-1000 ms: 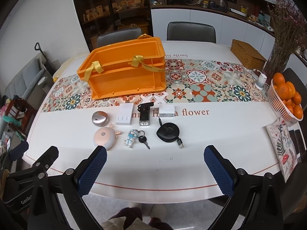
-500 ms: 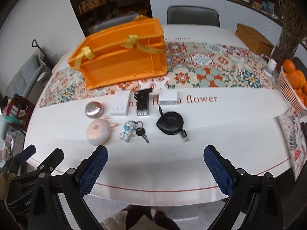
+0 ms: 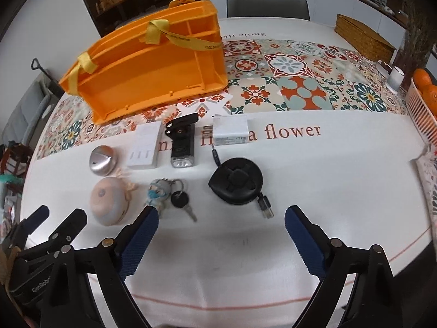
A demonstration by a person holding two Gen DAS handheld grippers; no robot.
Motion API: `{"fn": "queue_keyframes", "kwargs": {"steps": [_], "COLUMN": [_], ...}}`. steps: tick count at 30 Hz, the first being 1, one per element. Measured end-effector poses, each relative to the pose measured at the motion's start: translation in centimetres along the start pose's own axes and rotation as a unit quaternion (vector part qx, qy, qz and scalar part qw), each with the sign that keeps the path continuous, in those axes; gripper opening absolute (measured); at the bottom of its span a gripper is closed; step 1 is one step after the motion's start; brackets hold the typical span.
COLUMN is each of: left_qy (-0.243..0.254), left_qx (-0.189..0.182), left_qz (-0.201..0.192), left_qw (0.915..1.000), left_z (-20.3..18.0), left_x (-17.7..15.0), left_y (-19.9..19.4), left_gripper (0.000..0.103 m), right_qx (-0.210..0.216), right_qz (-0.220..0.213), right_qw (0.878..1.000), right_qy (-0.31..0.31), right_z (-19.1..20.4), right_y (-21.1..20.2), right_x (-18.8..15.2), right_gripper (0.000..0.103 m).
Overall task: Organize rigid objects
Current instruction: 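Move left tool to the pink round lamp while right tool approaches the black round reel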
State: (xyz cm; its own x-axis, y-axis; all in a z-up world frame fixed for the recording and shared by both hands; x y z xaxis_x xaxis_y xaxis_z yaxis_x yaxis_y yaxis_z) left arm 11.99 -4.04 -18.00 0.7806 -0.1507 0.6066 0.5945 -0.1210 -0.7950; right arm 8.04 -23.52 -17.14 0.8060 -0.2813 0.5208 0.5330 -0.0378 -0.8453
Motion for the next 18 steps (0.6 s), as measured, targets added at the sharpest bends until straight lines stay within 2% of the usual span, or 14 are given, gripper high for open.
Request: {"fn": "queue_keyframes", "kwargs": {"steps": [5, 18], "left_qy": [0.022, 0.019], "left_qx": [0.006, -0.013], "left_qz": [-0.004, -0.021], "left_qw": [0.9997, 0.9995], "left_z": [-0.7, -2.0], "left_x": [-0.6, -1.2], "left_y": [2.1, 5.3], "left_gripper": [0.102, 0.101], "right_qx": [-0.004, -0.006], "right_qz": [-0.024, -0.069], "right_qw": [1.000, 0.997], "right_qy": [-0.007, -0.026], "right_z": [-0.6, -1.0], "right_y": [1.5, 4.6], "right_x": [0.3, 0.5], "right_gripper": [0.093, 0.090]}}
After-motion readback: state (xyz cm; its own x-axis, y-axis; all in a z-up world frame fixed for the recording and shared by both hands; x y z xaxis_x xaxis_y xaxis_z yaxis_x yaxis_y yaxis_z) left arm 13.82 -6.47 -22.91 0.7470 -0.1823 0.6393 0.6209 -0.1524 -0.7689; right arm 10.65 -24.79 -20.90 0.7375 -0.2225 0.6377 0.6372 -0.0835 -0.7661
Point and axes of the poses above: each gripper's, at about its wrist camera, not at the fingertips, and y roughly the way its jaws point, z to its left, x to its top, the point moved 7 cm from there along y, roughly the way its jaws point, and after that the axes turned 4 degrees about -z, right-handed, at the moved point
